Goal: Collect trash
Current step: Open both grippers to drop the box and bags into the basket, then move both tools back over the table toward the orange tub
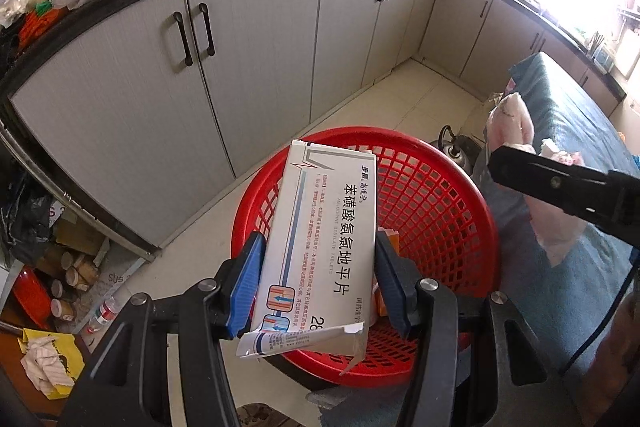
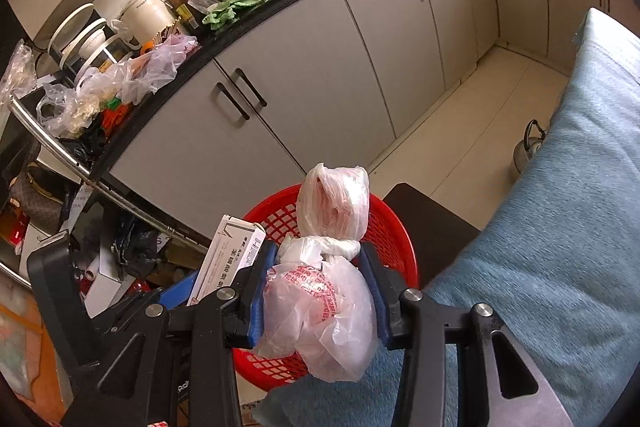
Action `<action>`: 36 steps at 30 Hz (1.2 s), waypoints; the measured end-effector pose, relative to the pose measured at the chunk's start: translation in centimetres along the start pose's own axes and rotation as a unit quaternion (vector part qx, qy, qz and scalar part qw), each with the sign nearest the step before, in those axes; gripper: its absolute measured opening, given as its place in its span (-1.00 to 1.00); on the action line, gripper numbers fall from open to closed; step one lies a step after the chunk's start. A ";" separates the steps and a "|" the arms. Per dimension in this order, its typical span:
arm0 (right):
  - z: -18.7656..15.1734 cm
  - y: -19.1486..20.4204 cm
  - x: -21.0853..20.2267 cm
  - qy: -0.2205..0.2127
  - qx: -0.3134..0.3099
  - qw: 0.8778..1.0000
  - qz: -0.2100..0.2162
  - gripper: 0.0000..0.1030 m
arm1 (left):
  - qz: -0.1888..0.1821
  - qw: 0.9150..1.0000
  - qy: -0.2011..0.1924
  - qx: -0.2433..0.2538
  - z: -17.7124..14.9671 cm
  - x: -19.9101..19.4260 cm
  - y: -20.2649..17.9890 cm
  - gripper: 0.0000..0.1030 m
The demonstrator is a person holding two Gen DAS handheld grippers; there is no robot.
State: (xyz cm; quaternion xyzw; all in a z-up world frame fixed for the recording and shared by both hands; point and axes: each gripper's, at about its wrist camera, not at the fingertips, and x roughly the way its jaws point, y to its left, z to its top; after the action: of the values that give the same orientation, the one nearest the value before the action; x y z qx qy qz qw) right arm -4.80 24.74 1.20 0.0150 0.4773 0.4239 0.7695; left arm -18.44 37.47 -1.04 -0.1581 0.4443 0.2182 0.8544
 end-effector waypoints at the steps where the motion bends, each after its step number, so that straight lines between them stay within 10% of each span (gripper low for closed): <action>1: 0.1 -0.1 0.1 0.000 0.001 1.000 -0.001 -0.08 | -0.003 1.000 0.000 0.000 0.0 0.0 0.0 0.03; 36: -4.8 -4.1 -11.0 -0.084 0.062 0.994 -0.019 0.25 | -0.003 0.997 -0.047 0.054 -1.7 -6.0 -5.4 0.33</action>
State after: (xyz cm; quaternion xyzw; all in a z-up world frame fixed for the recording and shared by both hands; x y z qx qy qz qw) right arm -7.83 12.95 4.81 0.0893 0.4370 0.3759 0.8123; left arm -19.91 30.72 3.38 -0.1027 0.4140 0.1991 0.8823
